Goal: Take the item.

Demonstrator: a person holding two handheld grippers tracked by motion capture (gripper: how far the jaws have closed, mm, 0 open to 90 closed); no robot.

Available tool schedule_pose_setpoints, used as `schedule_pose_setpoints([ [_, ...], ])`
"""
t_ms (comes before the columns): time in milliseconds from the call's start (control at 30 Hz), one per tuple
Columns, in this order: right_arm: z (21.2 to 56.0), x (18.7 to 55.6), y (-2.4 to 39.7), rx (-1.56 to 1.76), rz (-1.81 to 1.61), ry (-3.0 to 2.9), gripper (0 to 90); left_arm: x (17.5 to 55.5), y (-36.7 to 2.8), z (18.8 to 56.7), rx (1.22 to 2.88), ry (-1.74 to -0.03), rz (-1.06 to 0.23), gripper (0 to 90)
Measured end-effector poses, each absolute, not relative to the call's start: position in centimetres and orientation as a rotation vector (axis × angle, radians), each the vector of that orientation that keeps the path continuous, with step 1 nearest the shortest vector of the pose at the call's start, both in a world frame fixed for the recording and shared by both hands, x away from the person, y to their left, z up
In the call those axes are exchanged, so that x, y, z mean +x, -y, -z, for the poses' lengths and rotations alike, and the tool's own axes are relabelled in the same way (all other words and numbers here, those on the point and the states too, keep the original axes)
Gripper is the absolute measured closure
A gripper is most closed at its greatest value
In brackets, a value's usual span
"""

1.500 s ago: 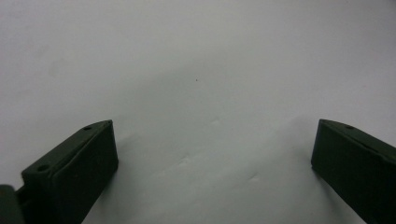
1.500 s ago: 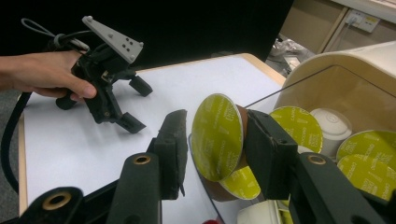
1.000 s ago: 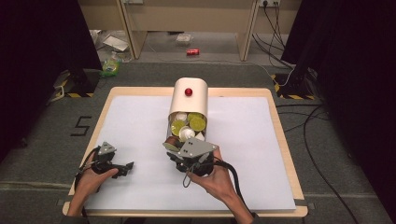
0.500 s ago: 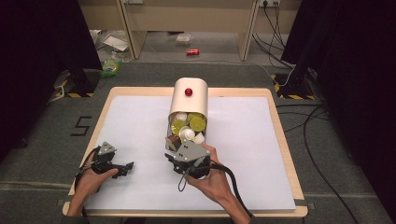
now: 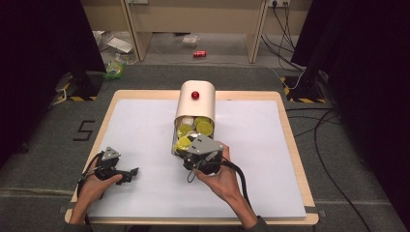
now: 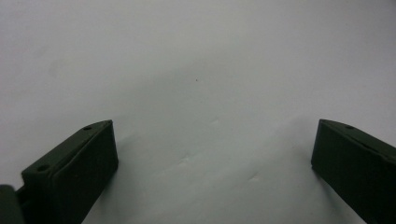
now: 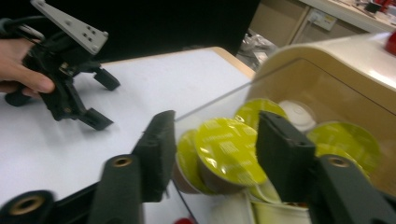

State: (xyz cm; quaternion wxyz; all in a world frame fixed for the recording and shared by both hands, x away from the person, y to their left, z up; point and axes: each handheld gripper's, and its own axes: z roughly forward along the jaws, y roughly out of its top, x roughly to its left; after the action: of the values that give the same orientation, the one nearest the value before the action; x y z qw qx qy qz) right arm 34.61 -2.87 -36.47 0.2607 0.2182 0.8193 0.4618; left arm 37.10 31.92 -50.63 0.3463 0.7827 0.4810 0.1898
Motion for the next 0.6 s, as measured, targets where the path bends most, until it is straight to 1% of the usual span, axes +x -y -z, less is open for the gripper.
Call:
schedule_pose_setpoints([
  [100,36.5,34.9,3.2,0.607,-1.243,-2.225,32.1,37.1,-31.9,50.6,2.031,-1.248,-0.492,0.0],
  [267,37.2,35.6,3.0,0.671,-1.232,-2.258,21.7,37.1,-31.9,50.6,2.031,-1.249,-0.492,0.0],
  [400,37.7,36.4,2.8,0.72,-1.248,-2.276,19.4,37.1,-31.9,50.6,2.031,-1.248,-0.492,0.0],
  [600,38.3,37.1,2.0,0.761,-1.269,-2.278,21.8,37.1,-31.9,50.6,2.031,-1.248,-0.492,0.0],
])
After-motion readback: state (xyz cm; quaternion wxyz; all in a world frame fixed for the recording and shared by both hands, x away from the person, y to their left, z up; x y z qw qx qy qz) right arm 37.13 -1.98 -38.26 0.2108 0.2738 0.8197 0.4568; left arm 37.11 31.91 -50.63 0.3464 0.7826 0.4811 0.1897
